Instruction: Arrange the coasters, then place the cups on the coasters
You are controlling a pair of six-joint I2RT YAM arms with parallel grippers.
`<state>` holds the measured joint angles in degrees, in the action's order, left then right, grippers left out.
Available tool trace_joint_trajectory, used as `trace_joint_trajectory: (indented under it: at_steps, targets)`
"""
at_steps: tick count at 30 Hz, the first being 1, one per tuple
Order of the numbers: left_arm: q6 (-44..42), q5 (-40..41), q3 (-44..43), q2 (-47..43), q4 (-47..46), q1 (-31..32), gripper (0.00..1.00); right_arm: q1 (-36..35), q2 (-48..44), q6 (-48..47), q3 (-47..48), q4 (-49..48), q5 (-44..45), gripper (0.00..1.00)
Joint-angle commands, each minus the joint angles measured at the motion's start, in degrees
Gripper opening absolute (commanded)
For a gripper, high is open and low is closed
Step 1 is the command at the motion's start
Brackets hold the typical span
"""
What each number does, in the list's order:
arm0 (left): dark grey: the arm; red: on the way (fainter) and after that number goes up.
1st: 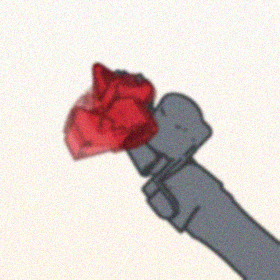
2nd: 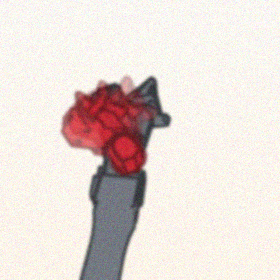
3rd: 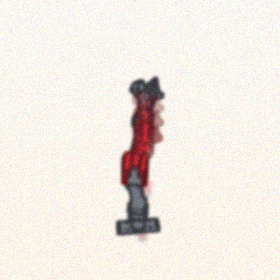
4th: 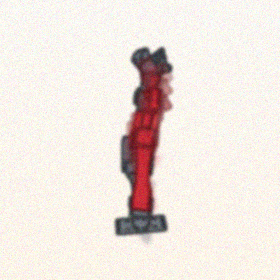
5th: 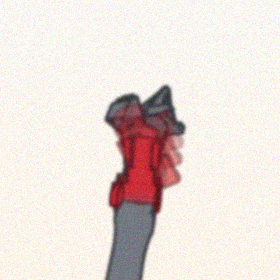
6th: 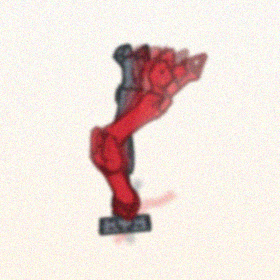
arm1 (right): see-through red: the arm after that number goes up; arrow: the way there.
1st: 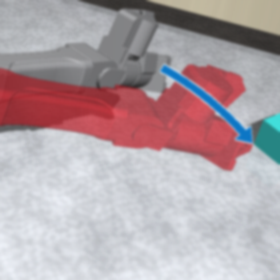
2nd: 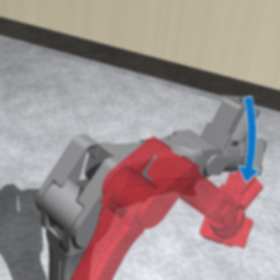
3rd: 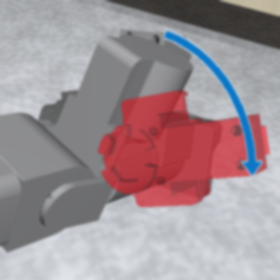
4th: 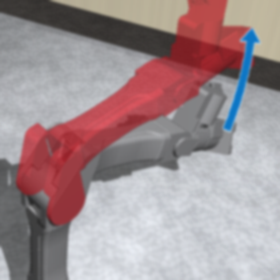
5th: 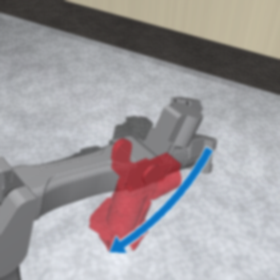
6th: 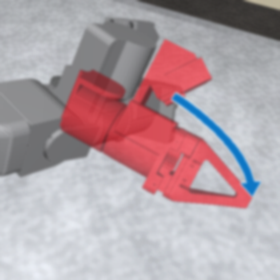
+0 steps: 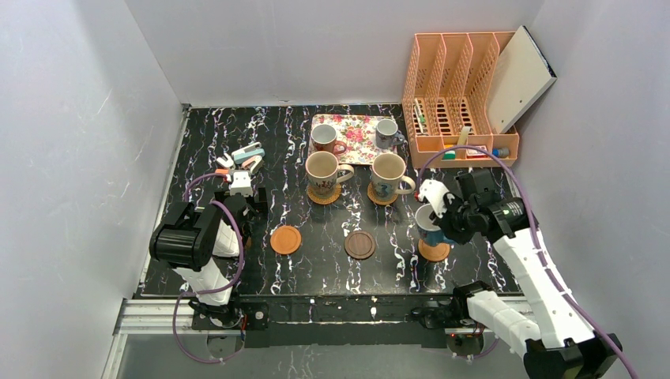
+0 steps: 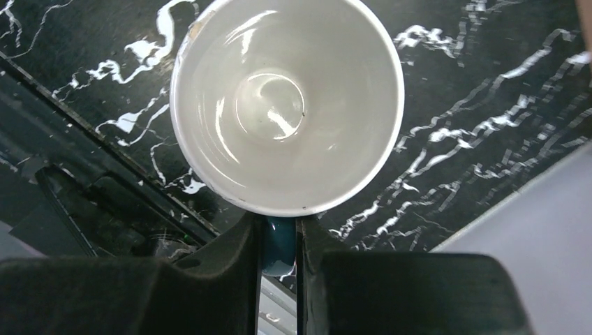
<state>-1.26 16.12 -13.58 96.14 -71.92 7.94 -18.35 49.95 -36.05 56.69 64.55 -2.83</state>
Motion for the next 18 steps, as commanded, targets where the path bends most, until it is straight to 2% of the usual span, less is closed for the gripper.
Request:
trace_joint_trajectory:
  at_steps: [1,6,10,14,18]
  targets:
    - [0.4,1.6,-0.8,-0.1,-0.8,-0.3,0.98,1.3,0.3,-4.2,-0.8,-4.5,-7.9,0.01]
    - [0.4,1.6,-0.8,-0.1,-0.9,-0.3,0.98,6.2,1.5,-8.9,0.7,-5.1,-13.3,0.01]
    - [0.4,1.6,-0.8,-0.1,-0.9,-0.3,0.98,19.3,7.3,-15.2,0.4,-4.8,-21.1,0.01]
    - [0.4,1.6,-0.8,-0.1,-0.8,-0.3,0.98,34.9,12.7,-29.2,3.5,1.8,-31.4,0.01]
    - [0.4,1.6,-0.8,-0.1,-0.8,-0.3,0.98,38.4,7.2,-35.1,0.5,1.3,-34.0,0.01]
